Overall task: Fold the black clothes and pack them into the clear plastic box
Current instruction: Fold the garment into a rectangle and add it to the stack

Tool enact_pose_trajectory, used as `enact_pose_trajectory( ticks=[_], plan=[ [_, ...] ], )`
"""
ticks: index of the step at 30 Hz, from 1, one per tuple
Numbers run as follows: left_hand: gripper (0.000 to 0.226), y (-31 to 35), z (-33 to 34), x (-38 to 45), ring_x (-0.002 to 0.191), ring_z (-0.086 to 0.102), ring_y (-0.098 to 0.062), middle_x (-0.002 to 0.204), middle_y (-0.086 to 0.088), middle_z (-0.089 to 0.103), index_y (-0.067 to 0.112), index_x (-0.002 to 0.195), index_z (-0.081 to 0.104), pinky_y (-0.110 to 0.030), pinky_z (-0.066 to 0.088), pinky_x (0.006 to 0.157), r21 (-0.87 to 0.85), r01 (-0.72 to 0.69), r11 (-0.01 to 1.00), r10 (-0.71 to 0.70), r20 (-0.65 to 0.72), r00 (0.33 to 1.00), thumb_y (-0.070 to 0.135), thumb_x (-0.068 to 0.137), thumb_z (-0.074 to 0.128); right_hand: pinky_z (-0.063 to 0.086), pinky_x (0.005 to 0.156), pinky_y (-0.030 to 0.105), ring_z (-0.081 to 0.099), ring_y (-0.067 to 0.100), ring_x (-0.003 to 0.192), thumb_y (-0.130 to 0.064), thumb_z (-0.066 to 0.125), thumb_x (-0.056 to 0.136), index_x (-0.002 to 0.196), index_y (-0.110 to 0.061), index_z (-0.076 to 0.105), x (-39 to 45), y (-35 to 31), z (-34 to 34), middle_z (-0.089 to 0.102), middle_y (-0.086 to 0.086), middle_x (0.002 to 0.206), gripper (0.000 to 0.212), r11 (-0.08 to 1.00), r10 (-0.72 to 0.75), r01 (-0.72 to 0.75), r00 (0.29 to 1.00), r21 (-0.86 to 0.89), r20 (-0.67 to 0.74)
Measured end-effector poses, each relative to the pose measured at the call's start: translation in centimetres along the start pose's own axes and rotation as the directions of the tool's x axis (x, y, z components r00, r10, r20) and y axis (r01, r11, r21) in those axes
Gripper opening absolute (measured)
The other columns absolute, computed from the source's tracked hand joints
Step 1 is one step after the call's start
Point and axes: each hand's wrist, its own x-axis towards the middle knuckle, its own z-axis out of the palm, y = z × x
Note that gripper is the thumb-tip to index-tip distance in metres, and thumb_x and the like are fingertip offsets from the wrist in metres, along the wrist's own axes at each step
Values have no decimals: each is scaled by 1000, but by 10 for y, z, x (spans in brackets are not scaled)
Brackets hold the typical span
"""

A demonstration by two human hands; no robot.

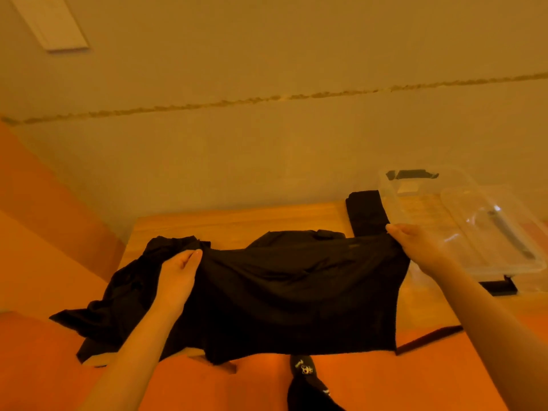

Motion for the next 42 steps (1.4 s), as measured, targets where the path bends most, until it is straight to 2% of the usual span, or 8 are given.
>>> enact_pose_trajectory(
  ticks=[5, 9, 12, 16, 21, 26, 32, 42],
  plan=[
    [34, -1, 45, 96, 60, 47, -19, 61, -1, 47, 12, 67, 54, -34, 39, 63, 74, 130, 989, -122, -109, 987, 27, 96, 47, 36, 71, 32, 52, 27, 80, -33, 40, 98, 72, -10, 52, 112, -12, 21, 51, 7, 72, 36, 960, 34, -41, 999, -276, -30],
    [35, -29, 85, 140, 113, 53, -32, 123, -14, 55, 4, 125, 51, -40, 43, 91, 363, 202, 910, -120, -238, 964, 23, 96, 48, 41, 73, 32, 57, 28, 96, -27, 51, 94, 109, -5, 57, 159, -3, 56, 57, 12, 100, 27, 860, -117, 41, 986, -509, -119],
    [36, -58, 118, 131, 117, 52, -33, 124, -17, 57, 3, 122, 56, -43, 41, 99, 651, -226, 724, 206, 109, 972, 22, 92, 51, 47, 82, 38, 55, 29, 104, -21, 54, 92, 115, -5, 58, 154, 22, 93, 57, 13, 114, 28, 709, -250, 226, 966, -668, 61],
    [48, -90, 143, 118, 123, 52, -28, 132, -9, 55, 11, 124, 57, -43, 37, 101, 719, -547, 429, 239, 494, 836, 34, 89, 34, 51, 80, 46, 61, 35, 106, -5, 72, 77, 114, -5, 64, 148, 64, 125, 62, 17, 118, 38, 547, -357, 420, 900, -725, 252],
    [49, -106, 124, 161, 143, 18, -25, 152, -7, 26, 12, 143, 33, -41, 15, 114, 790, -334, 515, 143, 305, 942, 28, 98, 40, 44, 86, 50, 50, 39, 114, -13, 61, 87, 122, -1, 56, 174, 62, 122, 55, 19, 123, 37, 597, -223, 190, 973, -780, 66],
    [41, -98, 111, 195, 127, 39, -31, 132, -11, 51, 13, 130, 53, -41, 27, 105, 745, -256, 616, 162, 198, 967, 26, 91, 56, 30, 73, 35, 54, 33, 91, -15, 60, 88, 85, -2, 64, 195, 48, 117, 63, 14, 88, 14, 566, -251, 223, 964, -793, 92],
    [5, -94, 111, 215, 99, 52, -26, 93, -5, 62, 12, 84, 66, -40, 40, 90, 644, -152, 750, 100, 117, 988, 16, 84, 66, 32, 80, 37, 52, 29, 93, -31, 62, 86, 88, -7, 66, 214, 41, 101, 64, 13, 85, 24, 563, -151, 127, 987, -817, 50],
    [14, -86, 129, 198, 95, 56, -33, 100, -14, 60, 5, 100, 60, -44, 44, 81, 674, -51, 737, 201, -147, 969, 13, 88, 57, 36, 80, 47, 50, 40, 99, -6, 54, 88, 100, 1, 62, 209, 41, 125, 58, 21, 104, 16, 582, -335, 93, 933, -808, -134]
  ],
)
